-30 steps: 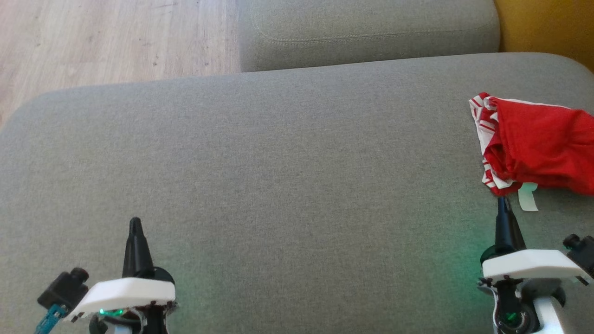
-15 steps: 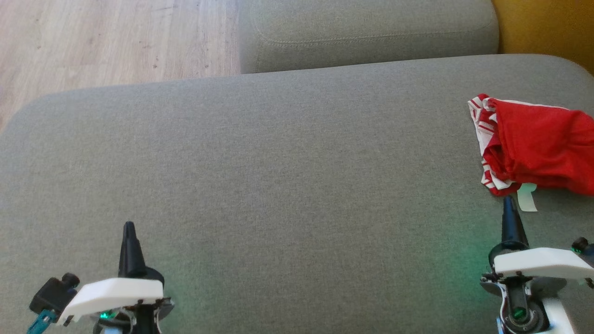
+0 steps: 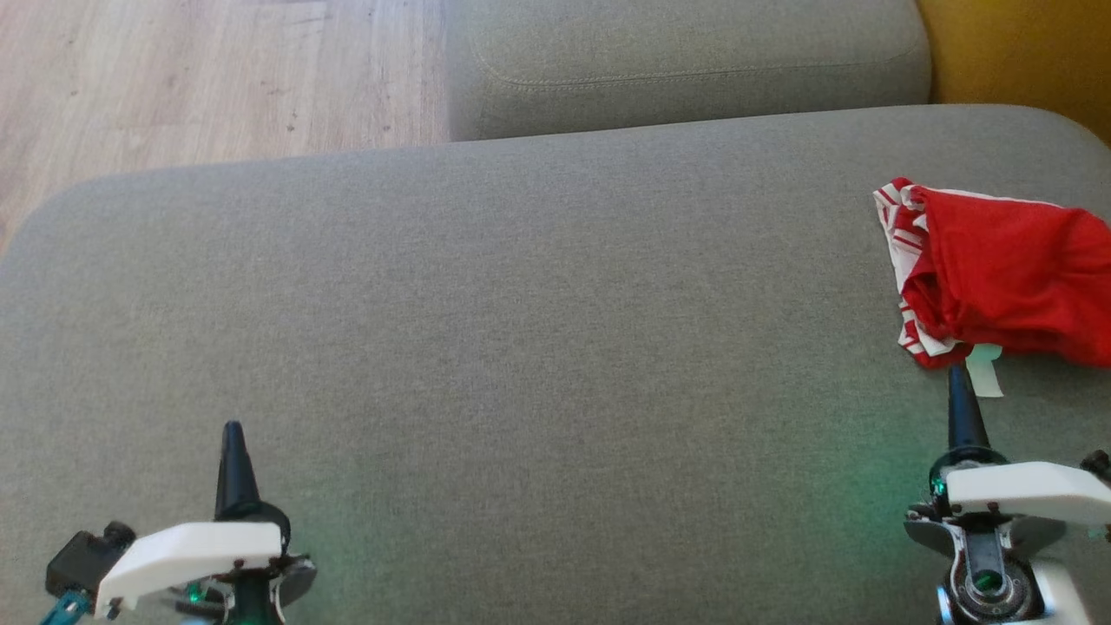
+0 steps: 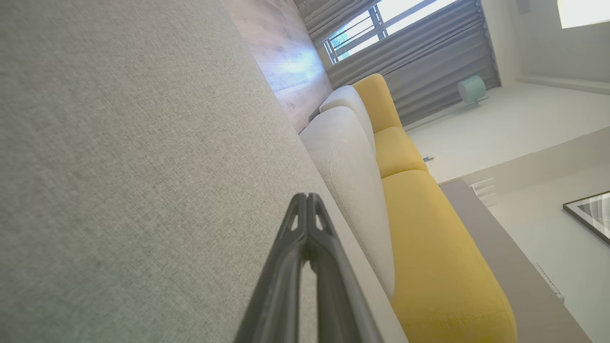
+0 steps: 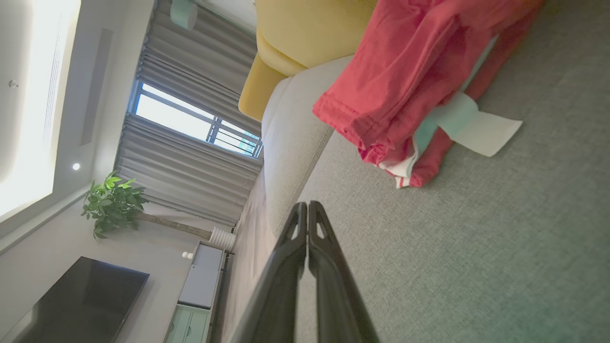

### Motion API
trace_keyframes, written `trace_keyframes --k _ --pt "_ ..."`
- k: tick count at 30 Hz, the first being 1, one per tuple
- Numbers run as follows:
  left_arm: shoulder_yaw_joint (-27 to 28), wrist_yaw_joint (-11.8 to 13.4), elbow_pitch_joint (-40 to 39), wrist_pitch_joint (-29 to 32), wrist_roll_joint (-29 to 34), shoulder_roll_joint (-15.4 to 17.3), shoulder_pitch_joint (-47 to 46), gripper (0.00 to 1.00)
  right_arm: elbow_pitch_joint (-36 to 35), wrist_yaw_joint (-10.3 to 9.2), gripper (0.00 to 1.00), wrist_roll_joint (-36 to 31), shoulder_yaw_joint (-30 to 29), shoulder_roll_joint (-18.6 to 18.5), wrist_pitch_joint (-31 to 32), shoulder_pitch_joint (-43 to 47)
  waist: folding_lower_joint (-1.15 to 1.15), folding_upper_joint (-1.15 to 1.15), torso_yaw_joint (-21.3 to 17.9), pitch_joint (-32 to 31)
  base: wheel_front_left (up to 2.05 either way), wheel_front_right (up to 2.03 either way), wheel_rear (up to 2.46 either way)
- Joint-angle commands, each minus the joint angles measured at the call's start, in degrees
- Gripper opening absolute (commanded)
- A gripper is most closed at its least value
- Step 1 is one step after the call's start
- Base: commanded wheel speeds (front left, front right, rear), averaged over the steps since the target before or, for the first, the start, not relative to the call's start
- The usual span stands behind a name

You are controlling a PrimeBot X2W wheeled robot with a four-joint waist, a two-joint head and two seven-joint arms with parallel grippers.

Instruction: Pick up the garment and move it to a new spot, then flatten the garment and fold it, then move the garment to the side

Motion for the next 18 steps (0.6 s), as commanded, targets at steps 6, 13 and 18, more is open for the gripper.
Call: trace_keyframes --k 6,13,18 --pt "2.19 -0.78 -1.46 1.18 -3.95 0.48 -3.34 0.0 -2.6 -0.03 0.0 4.57 0.2 -0.23 1.14 -2.07 0.0 0.0 -0.02 -0.13 0.0 0.0 0.0" --pt "2.99 -1.07 -1.38 2.38 -7.91 0.49 -3.47 0.0 -3.08 -0.03 0.0 9.08 -0.14 -0.24 2.3 -2.03 0.0 0.0 -0.04 -0.28 0.0 0.0 0.0" --pt "3.57 -1.28 -1.32 3.23 -10.74 0.49 -3.57 0.0 -3.42 -0.03 0.0 12.3 -0.39 -0.25 3.12 -2.0 0.0 0.0 -0.06 -0.4 0.0 0.0 0.0"
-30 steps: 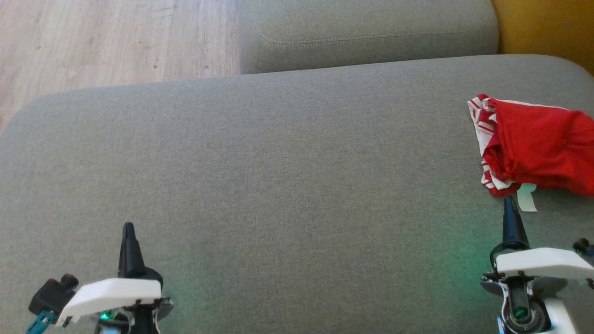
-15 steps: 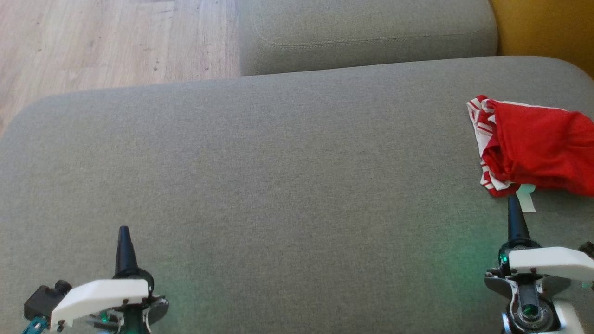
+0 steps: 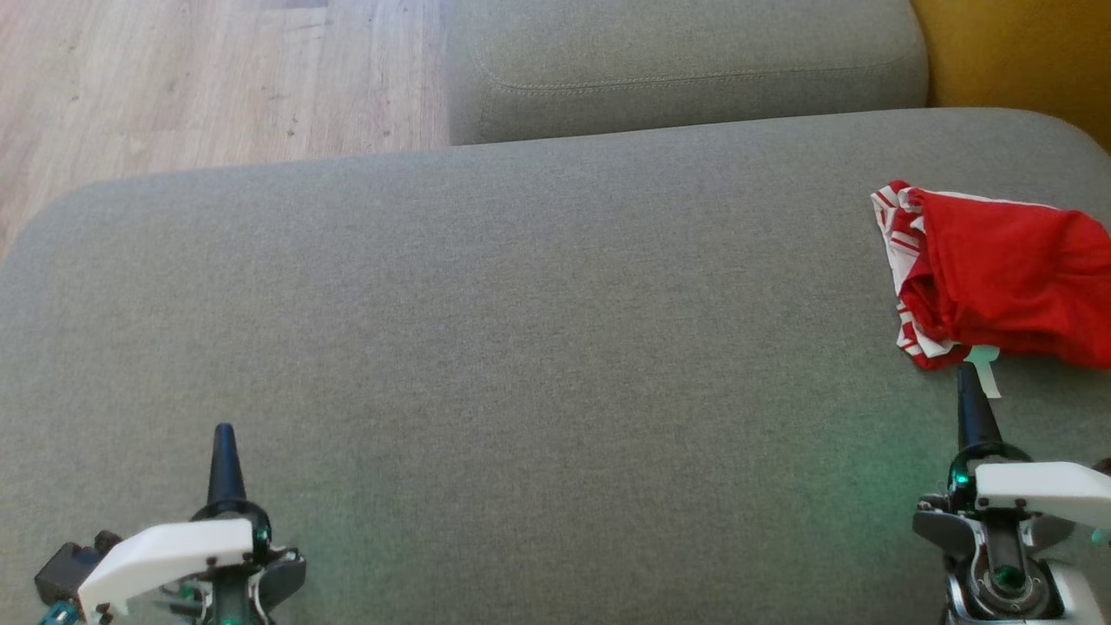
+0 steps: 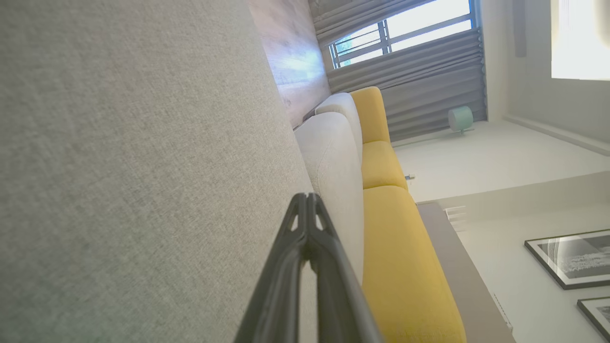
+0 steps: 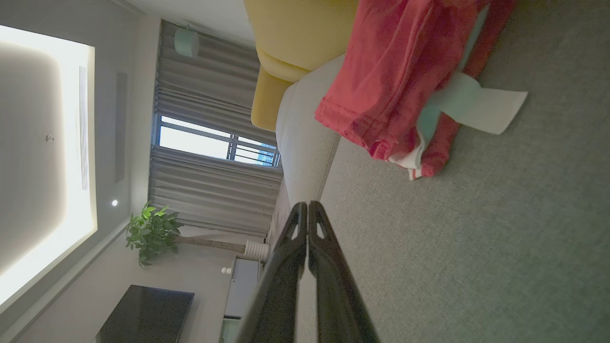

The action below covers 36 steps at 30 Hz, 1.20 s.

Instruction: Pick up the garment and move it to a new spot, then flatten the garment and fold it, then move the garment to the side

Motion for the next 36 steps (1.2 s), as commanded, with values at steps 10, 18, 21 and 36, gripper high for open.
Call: trace_keyframes --k 10,18,21,36 --pt "2.98 -0.96 -1.51 2.07 -6.72 0.51 -3.33 0.0 -3.07 -0.04 0.0 7.85 0.23 -0.27 2.04 -1.94 0.0 0.0 -0.04 -0.24 0.0 0.0 0.0" --pt "3.91 -1.29 -1.42 3.45 -11.24 0.5 -3.48 0.0 -3.62 -0.04 0.0 13.0 -0.17 -0.28 3.35 -1.89 0.0 0.0 -0.06 -0.42 0.0 0.0 0.0" --pt "4.26 -1.42 -1.38 3.97 -12.93 0.5 -3.54 0.0 -3.83 -0.04 0.0 14.94 -0.32 -0.28 3.85 -1.87 0.0 0.0 -0.07 -0.49 0.0 0.0 0.0" --pt "4.78 -1.58 -1.34 4.69 -15.11 0.46 -3.62 0.0 -4.1 -0.04 0.0 17.47 -0.51 -0.29 4.5 -1.84 0.0 0.0 -0.09 -0.58 0.0 0.0 0.0"
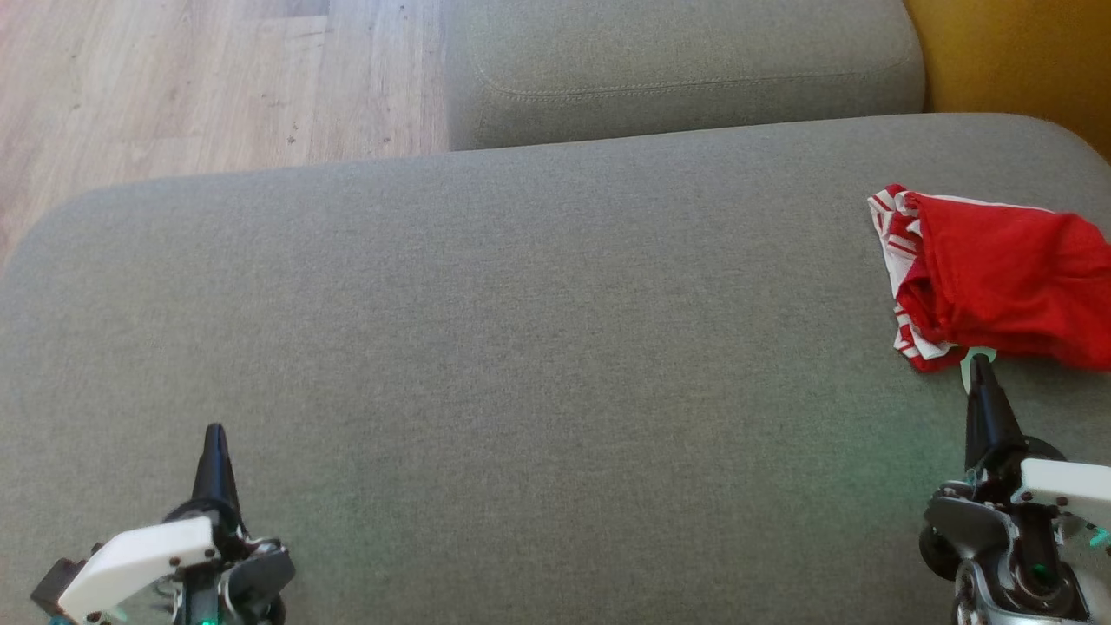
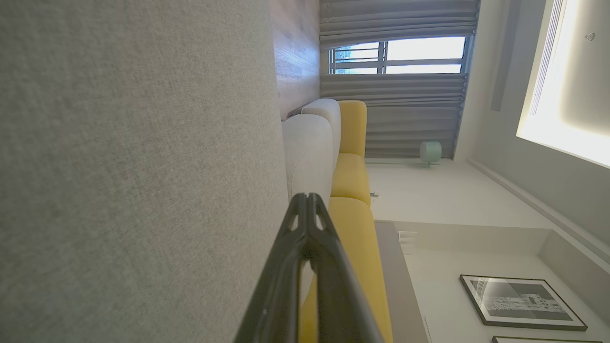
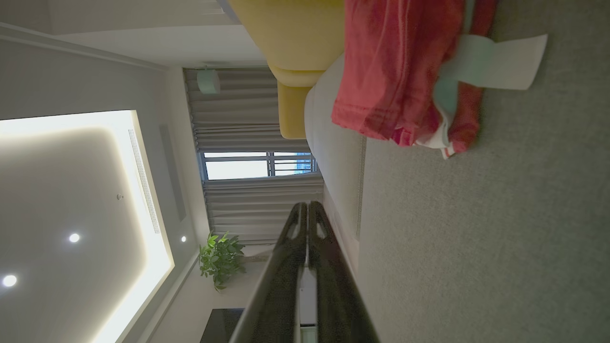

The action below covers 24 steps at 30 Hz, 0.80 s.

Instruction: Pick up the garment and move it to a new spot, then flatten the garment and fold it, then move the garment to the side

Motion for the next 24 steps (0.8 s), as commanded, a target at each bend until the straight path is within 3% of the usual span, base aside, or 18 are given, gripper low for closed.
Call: trace_keyframes --k 1,24 --pt "2.26 -0.41 -1.6 0.24 -0.13 0.45 -2.99 0.0 -2.21 -0.04 0.0 0.4 1.16 -0.29 0.35 -1.86 0.0 0.0 0.0 0.0 0.0 0.0 0.0" --pt "2.36 -0.41 -1.6 0.32 -0.05 0.38 -3.0 0.0 -2.21 -0.04 0.0 0.4 1.17 -0.29 0.35 -1.86 0.0 0.0 0.0 0.0 0.0 0.0 0.0"
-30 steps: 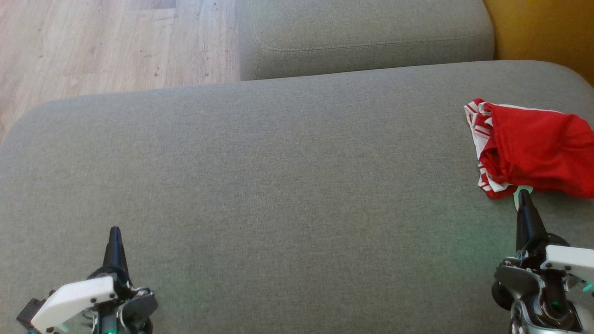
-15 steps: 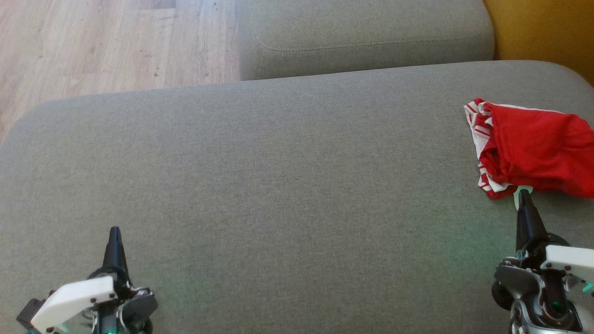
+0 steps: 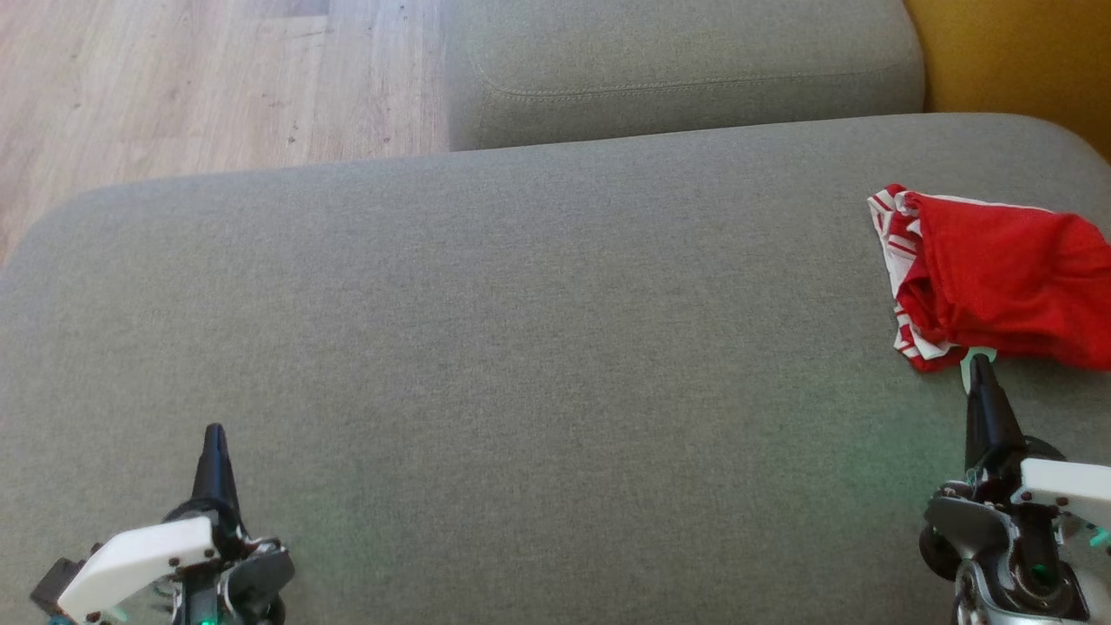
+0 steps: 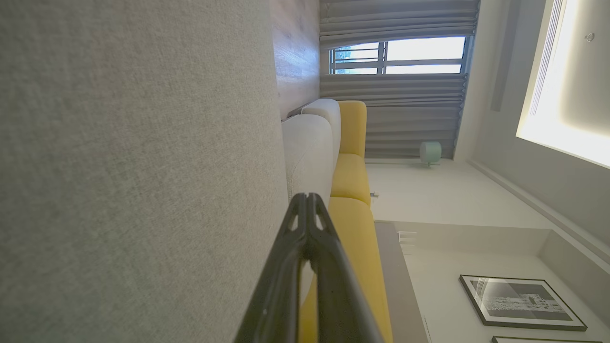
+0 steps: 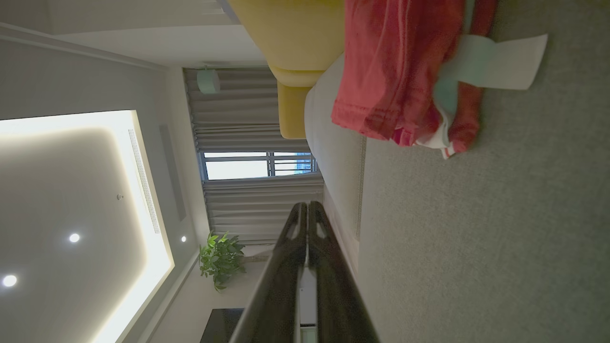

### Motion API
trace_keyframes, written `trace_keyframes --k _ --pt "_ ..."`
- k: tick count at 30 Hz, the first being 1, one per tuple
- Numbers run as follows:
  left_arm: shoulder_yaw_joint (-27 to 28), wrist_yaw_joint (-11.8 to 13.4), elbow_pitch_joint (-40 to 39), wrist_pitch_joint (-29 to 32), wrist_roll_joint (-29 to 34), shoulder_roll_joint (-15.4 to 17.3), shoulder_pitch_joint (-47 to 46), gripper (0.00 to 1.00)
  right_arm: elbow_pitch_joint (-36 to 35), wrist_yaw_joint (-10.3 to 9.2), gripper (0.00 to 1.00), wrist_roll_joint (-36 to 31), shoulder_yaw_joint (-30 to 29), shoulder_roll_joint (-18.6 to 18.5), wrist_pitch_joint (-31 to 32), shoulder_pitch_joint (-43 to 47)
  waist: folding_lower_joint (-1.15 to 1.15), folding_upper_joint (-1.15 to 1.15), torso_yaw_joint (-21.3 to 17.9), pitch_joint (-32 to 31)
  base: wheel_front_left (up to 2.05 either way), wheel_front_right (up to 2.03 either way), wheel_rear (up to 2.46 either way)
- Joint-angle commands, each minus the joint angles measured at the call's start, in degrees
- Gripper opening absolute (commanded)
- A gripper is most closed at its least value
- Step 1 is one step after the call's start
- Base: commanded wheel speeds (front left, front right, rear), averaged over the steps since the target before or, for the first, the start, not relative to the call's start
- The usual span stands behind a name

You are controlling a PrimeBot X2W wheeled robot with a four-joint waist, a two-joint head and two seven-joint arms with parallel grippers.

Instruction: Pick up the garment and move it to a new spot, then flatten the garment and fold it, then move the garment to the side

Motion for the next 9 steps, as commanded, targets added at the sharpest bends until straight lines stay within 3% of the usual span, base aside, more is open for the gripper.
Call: trace_keyframes --k 1,9 --pt "2.3 -0.41 -1.6 0.28 -0.04 0.39 -2.99 0.0 -2.2 -0.04 0.0 0.4 1.17 -0.29 0.35 -1.87 0.0 0.0 0.0 0.0 0.0 0.0 0.0" --pt "2.33 -0.41 -1.6 0.31 -0.02 0.37 -2.99 0.0 -2.2 -0.04 0.0 0.4 1.17 -0.29 0.35 -1.87 0.0 0.0 0.0 0.0 0.0 0.0 0.0"
